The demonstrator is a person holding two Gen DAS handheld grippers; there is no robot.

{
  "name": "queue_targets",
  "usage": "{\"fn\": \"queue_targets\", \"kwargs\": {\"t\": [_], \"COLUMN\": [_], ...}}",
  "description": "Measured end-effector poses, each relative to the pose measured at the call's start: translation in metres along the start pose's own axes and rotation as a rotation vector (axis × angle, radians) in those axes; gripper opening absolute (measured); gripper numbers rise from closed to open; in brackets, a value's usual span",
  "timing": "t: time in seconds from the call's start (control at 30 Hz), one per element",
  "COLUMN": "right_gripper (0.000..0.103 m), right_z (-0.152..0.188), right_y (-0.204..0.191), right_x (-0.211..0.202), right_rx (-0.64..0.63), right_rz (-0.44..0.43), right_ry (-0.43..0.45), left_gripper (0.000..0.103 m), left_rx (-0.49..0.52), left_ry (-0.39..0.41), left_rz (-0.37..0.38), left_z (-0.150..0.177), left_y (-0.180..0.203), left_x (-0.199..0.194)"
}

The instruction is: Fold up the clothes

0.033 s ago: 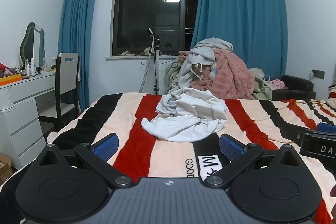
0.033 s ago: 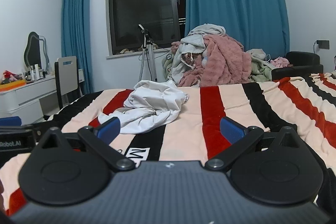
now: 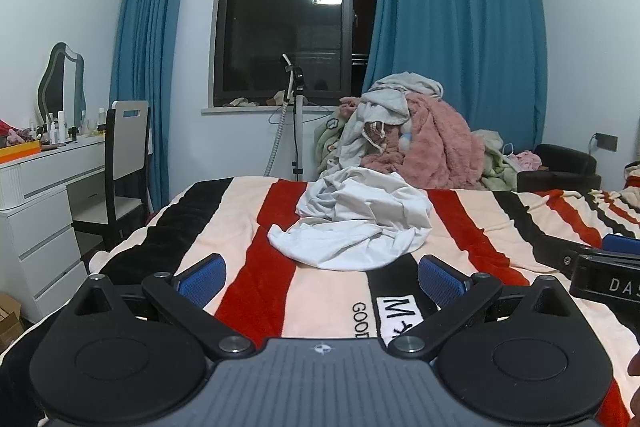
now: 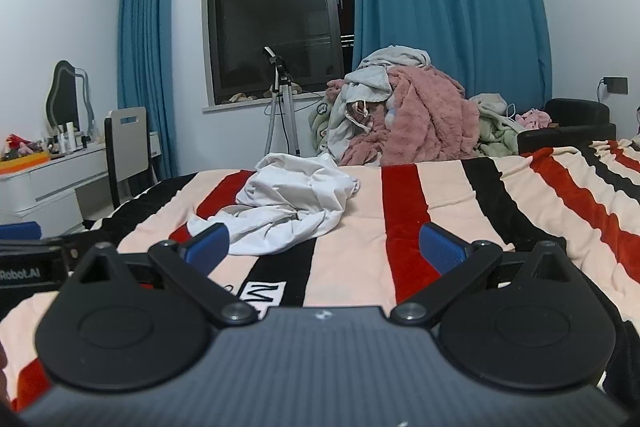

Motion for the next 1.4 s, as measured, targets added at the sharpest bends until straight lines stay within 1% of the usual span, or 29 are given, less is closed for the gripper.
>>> {"fn": "queue_targets", "kwargs": {"t": [0.2,0.3,0.5,1.17,1.3,1.33,1.4], "right_gripper": [0.103,0.103,0.103,0.103,0.103,0.103,0.103], "right_z": [-0.001,-0.001,0.000,0.002,0.002,0.000,-0.014], "right_y": [0.000,0.000,-0.008,-0.007,-0.008,-0.006,0.000], "right_x": [0.000,0.000,-0.003,-0.004,-0.006,-0.006,-0.007], "right_rx": [0.015,0.022,0.000,-0.006,0.032,0.055,0.100], "right_rz": [0.003,0.004,-0.014,-0.028,-0.044,-0.048,-0.033], "right_ry": [-0.001,-0.001,0.007,-0.003,-0.029,-0.035,-0.019], "left_gripper": [0.103,0.103,0.103,0.103,0.103,0.103,0.103], "left_rx": [0.010,0.008,0.016,0.007,0.009,0.012,0.004], "left_ry": [0.002,-0.010,0.001,-0.019,-0.012,-0.015,-0.026], "left_rz": [-0.003,-0.007,-0.003,0.011,0.029,0.026,0.029], "left_z": [-0.003,-0.002,0.002,0.005,0.004,0.005,0.005], "left_y": [-0.001,-0.001,0.001,0.000,0.000,0.000,-0.002], "left_x": [-0.002,0.008,-0.004,-0.006,-0.004,-0.003,0.001]}}
Point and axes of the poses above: each gripper's, at about its wrist camera, not at the fingertips, and x roughly the way its jaws point, y to its right, z to its underside, the point moved 6 cm from there along x, roughly the way its jaws point, and after that the axes turned 10 degrees about -x, right-handed, at the moved point
